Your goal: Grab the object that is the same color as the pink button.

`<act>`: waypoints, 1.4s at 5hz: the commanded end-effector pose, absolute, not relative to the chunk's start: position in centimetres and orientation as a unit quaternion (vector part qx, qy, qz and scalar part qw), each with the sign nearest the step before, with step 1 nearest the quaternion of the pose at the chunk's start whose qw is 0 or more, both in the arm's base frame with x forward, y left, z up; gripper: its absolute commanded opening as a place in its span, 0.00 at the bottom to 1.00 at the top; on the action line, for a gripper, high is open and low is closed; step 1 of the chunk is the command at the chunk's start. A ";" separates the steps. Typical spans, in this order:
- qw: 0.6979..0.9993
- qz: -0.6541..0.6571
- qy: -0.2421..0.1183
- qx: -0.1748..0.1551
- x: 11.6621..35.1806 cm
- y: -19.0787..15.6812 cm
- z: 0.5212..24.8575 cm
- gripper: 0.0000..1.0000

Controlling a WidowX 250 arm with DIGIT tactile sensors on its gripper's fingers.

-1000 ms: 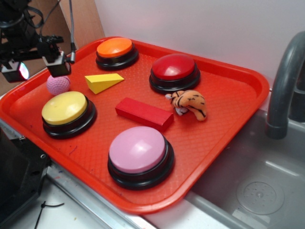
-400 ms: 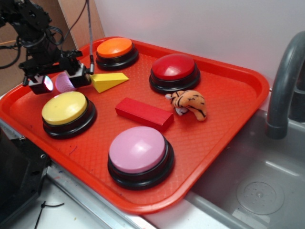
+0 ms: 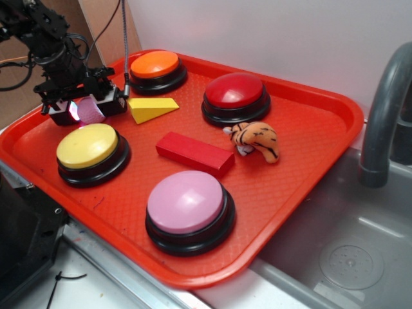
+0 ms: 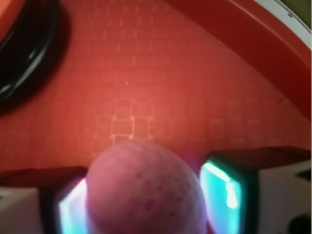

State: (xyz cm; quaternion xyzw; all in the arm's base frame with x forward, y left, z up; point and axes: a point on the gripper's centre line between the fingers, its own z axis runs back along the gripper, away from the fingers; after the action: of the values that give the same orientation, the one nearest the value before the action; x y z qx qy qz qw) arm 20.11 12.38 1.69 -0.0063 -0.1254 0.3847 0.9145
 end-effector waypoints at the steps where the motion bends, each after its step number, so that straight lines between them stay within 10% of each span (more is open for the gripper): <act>1: 0.938 0.334 -0.089 -0.021 18.8 12.1 4.1 0.00; 4: 0.988 0.140 -0.035 -0.052 19.6 6.1 15.4 0.00; 7: 0.993 0.057 -0.077 -0.062 19.9 -0.2 22.1 0.00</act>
State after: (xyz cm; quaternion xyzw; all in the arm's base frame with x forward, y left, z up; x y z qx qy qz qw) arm 20.31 -0.87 20.40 -0.0621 -0.0497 0.0566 0.9952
